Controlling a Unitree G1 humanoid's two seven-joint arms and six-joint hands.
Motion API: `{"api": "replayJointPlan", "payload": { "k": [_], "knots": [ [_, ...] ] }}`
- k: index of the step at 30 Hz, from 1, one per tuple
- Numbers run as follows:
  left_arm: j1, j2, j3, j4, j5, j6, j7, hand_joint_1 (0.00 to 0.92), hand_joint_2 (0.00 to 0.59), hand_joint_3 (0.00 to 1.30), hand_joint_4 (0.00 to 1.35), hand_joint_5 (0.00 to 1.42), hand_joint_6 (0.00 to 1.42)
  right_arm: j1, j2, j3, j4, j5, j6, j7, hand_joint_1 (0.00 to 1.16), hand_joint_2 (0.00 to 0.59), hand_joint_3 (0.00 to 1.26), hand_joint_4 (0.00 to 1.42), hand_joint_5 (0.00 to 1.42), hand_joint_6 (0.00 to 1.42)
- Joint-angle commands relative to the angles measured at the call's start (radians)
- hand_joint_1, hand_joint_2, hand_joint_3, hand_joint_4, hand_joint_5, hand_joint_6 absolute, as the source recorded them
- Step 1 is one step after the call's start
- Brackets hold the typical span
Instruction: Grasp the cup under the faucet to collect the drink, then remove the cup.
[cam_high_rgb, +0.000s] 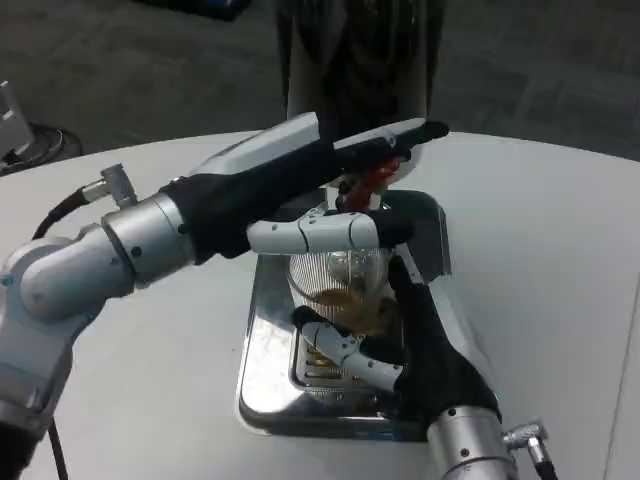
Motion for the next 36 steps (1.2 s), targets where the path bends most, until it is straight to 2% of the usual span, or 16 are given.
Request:
{"api": "replayJointPlan", "payload": {
  "k": [1,15,30,36],
  "knots": [
    [0.01,0.016,-0.036,0.041,0.058,0.023,-0.034,0.0,0.091,0.08,0.0,0.08,0.24,-0.022,0.023,-0.011,0.029,0.017,-0.023,-0.013,0.64,0.213,0.0,0.0,0.03,0.05],
    [-0.036,0.007,-0.062,0.113,0.062,-0.002,-0.028,0.0,0.09,0.08,0.0,0.08,0.24,-0.085,0.022,-0.041,0.123,0.048,-0.071,-0.013,0.65,0.214,0.0,0.01,0.03,0.06],
    [-0.062,0.0,-0.078,0.18,0.072,-0.032,-0.021,0.0,0.089,0.09,0.0,0.08,0.24,-0.091,0.03,-0.074,0.16,0.067,-0.135,-0.057,0.65,0.214,0.0,0.0,0.04,0.06],
    [-0.08,-0.009,-0.088,0.221,0.075,-0.052,-0.016,0.0,0.089,0.09,0.0,0.08,0.24,-0.104,0.018,-0.092,0.189,0.09,-0.143,-0.034,0.64,0.209,0.0,0.0,0.04,0.06]
  ]
}}
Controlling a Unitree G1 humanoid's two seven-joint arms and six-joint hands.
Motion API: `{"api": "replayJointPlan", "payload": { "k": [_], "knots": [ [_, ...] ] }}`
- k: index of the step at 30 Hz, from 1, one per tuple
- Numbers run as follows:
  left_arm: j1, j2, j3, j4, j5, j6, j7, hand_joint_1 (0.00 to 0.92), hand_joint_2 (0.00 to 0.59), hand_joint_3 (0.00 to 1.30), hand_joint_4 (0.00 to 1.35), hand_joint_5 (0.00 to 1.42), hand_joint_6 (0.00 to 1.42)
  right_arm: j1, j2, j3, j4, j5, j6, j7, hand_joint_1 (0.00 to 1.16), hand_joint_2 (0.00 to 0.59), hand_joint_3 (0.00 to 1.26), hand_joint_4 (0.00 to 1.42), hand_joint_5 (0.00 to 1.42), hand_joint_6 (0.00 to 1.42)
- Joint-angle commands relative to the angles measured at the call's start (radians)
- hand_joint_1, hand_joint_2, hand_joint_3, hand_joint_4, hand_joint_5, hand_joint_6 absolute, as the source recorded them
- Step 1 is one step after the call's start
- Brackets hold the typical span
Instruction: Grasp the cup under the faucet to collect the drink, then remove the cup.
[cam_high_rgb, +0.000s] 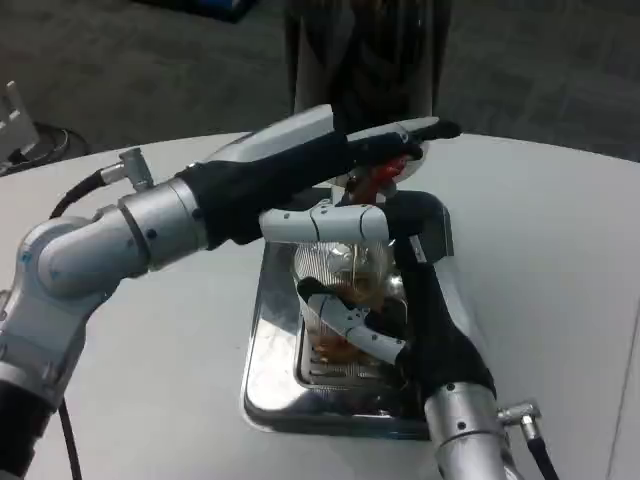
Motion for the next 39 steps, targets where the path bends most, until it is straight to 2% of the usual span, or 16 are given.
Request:
{"api": "replayJointPlan", "payload": {
  "k": [1,11,25,39],
  "knots": [
    [0.015,-0.003,-0.033,0.07,0.073,0.026,-0.017,0.0,0.089,0.09,0.0,0.08,0.24,-0.005,-0.003,-0.013,0.024,0.029,-0.024,0.012,0.64,0.208,0.0,0.0,0.04,0.06],
    [-0.012,-0.015,-0.048,0.132,0.078,0.0,-0.014,0.0,0.089,0.09,0.0,0.08,0.24,-0.004,-0.02,-0.025,0.063,0.06,-0.062,0.02,0.64,0.201,0.0,0.0,0.04,0.05],
    [-0.026,-0.017,-0.044,0.167,0.085,-0.015,-0.017,0.0,0.088,0.1,0.0,0.08,0.24,-0.024,0.006,-0.017,0.096,0.044,-0.042,-0.005,0.64,0.202,0.0,0.0,0.05,0.05],
    [-0.026,-0.023,-0.041,0.163,0.068,-0.025,-0.034,0.0,0.092,0.11,0.01,0.09,0.24,-0.024,0.011,-0.01,0.112,0.039,-0.075,-0.041,0.64,0.206,0.0,0.07,0.11,0.08]
  ]
}}
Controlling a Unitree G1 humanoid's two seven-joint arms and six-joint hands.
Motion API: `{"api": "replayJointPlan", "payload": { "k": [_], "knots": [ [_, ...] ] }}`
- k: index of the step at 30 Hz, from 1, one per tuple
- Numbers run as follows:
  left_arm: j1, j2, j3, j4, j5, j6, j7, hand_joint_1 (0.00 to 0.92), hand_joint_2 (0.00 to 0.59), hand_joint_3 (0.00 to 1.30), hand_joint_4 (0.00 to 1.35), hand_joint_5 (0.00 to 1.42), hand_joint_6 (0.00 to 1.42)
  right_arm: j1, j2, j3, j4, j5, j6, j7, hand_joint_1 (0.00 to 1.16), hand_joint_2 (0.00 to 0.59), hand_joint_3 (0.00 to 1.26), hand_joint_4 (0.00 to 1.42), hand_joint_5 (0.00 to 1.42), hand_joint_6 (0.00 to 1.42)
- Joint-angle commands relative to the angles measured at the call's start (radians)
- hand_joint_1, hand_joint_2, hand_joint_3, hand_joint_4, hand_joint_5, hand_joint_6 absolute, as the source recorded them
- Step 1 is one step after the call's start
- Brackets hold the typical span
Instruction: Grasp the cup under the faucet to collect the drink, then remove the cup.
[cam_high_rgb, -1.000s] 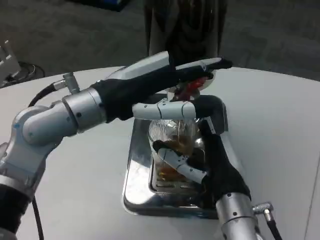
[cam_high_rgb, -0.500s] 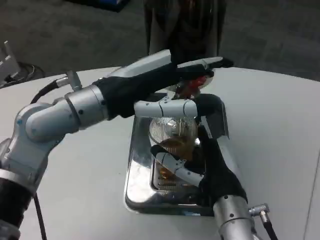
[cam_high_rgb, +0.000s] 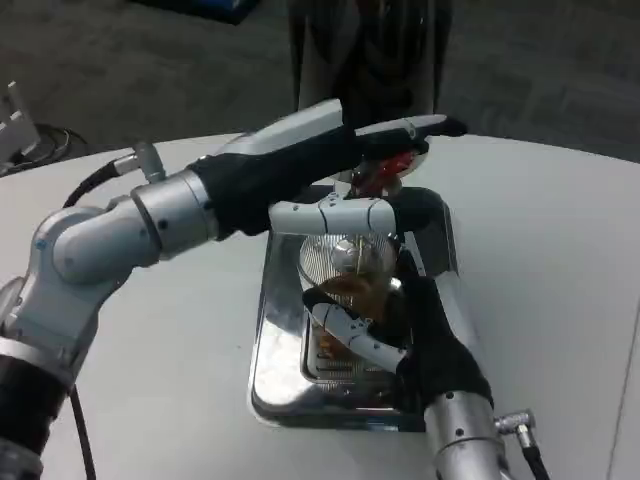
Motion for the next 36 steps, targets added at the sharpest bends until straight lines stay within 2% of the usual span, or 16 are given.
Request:
{"api": "replayJointPlan", "payload": {
  "k": [1,7,20,31,36],
  "knots": [
    [0.041,0.005,-0.022,0.036,0.044,0.038,-0.038,0.0,0.092,0.11,0.01,0.09,0.24,-0.006,0.011,0.009,0.01,-0.004,-0.023,-0.014,0.64,0.206,0.0,0.07,0.11,0.08],
    [0.052,0.009,-0.01,0.014,0.03,0.034,-0.048,0.0,0.091,0.12,0.02,0.09,0.25,-0.004,0.013,0.017,0.008,-0.007,-0.027,-0.02,0.64,0.204,0.01,0.08,0.12,0.09],
    [0.082,0.016,0.033,-0.057,-0.028,0.024,-0.089,0.0,0.11,0.21,0.13,0.2,0.34,0.018,0.024,0.025,-0.006,-0.014,-0.04,-0.052,0.64,0.212,0.08,0.13,0.17,0.11],
    [0.103,0.027,0.052,-0.155,-0.061,0.067,-0.108,0.0,0.111,0.21,0.14,0.21,0.36,0.044,0.033,0.035,-0.005,-0.016,-0.072,-0.077,0.64,0.212,0.1,0.15,0.19,0.11],
    [0.111,0.03,0.06,-0.183,-0.063,0.082,-0.109,0.0,0.112,0.22,0.15,0.22,0.36,0.04,0.036,0.04,-0.001,-0.02,-0.065,-0.079,0.64,0.212,0.1,0.15,0.19,0.11]
  ]
}}
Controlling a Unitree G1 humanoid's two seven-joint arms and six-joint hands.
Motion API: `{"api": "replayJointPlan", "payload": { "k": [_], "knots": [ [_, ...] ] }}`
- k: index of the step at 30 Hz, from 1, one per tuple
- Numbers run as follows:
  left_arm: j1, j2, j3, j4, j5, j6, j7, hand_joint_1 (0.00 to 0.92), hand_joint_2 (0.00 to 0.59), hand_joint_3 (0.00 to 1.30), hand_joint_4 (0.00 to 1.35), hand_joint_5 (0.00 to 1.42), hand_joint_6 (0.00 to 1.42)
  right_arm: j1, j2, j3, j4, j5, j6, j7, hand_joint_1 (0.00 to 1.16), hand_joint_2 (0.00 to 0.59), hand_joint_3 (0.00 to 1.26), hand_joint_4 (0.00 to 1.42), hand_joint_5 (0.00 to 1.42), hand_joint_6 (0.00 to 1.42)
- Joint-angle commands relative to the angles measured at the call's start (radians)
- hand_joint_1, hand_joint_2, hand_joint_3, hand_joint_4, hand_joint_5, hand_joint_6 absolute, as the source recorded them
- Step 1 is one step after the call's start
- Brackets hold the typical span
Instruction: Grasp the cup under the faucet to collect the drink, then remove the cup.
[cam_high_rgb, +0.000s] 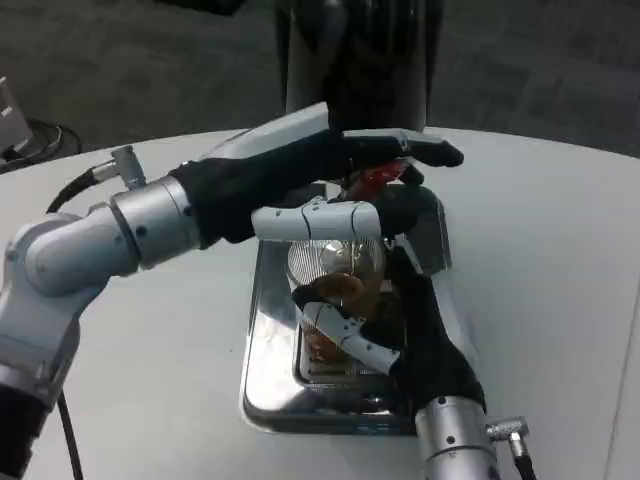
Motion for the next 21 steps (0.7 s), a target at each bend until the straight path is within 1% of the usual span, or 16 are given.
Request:
{"api": "replayJointPlan", "payload": {
  "k": [1,11,21],
  "knots": [
    [0.036,0.011,-0.001,-0.031,0.007,0.015,-0.032,0.0,0.112,0.22,0.15,0.22,0.36,0.019,0.021,0.009,0.003,-0.003,-0.011,-0.013,0.64,0.212,0.1,0.15,0.2,0.11],
    [0.046,0.011,0.014,-0.062,0.005,0.032,-0.037,0.0,0.112,0.22,0.15,0.22,0.36,0.026,0.021,0.019,-0.002,-0.003,0.0,-0.004,0.64,0.212,0.1,0.16,0.21,0.12],
    [0.05,0.015,0.018,-0.069,0.009,0.044,-0.037,0.0,0.112,0.22,0.15,0.22,0.35,0.018,0.031,0.026,0.019,-0.01,0.016,-0.03,0.64,0.212,0.06,0.14,0.21,0.12]
  ]
}}
